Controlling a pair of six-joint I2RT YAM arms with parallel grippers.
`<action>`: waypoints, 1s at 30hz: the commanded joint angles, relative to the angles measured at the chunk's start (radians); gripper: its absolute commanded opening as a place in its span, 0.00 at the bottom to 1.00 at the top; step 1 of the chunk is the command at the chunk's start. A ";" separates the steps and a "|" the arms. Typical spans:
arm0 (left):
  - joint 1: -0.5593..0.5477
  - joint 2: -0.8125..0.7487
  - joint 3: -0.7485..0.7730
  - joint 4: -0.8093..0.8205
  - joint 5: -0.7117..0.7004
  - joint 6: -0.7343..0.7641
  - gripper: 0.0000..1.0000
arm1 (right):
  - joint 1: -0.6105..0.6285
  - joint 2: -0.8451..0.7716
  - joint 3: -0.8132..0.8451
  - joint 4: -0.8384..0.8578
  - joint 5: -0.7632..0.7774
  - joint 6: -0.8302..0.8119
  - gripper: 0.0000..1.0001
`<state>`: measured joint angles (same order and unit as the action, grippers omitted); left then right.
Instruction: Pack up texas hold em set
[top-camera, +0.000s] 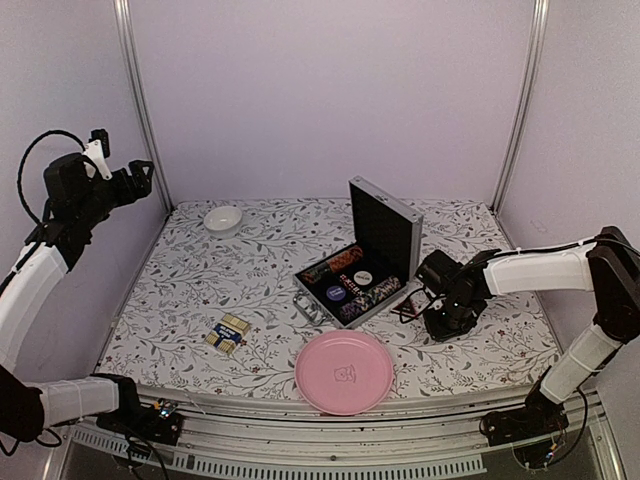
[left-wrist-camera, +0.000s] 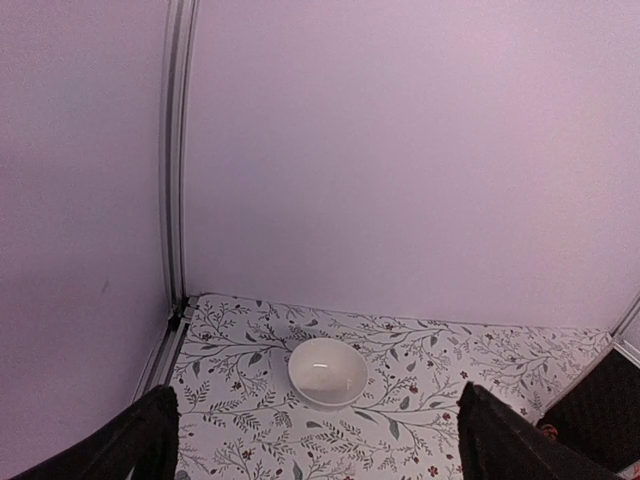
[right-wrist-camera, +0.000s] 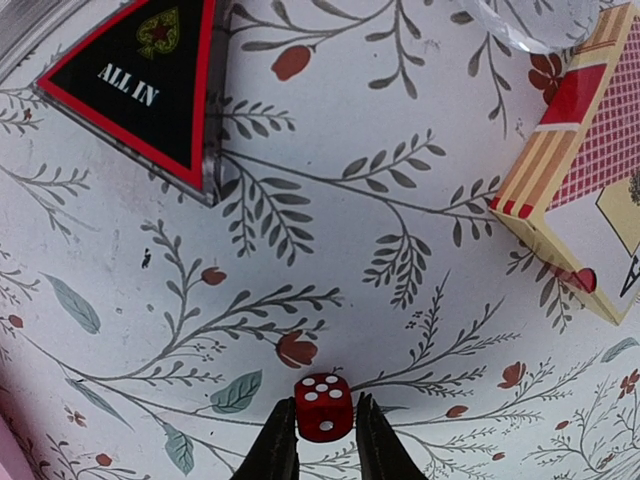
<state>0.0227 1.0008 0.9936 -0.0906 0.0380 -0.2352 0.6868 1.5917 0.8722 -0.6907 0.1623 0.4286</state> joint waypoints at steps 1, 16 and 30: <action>0.009 0.003 -0.005 0.012 0.009 0.004 0.97 | -0.006 0.013 0.024 0.010 0.015 -0.004 0.21; 0.009 0.004 -0.004 0.011 0.008 0.004 0.97 | -0.003 -0.059 0.043 -0.045 0.008 0.008 0.04; 0.010 0.008 -0.005 0.012 0.012 0.001 0.97 | 0.220 0.011 0.424 -0.046 -0.120 -0.089 0.04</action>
<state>0.0231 1.0019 0.9936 -0.0906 0.0414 -0.2356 0.8825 1.5005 1.1683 -0.7628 0.0517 0.3786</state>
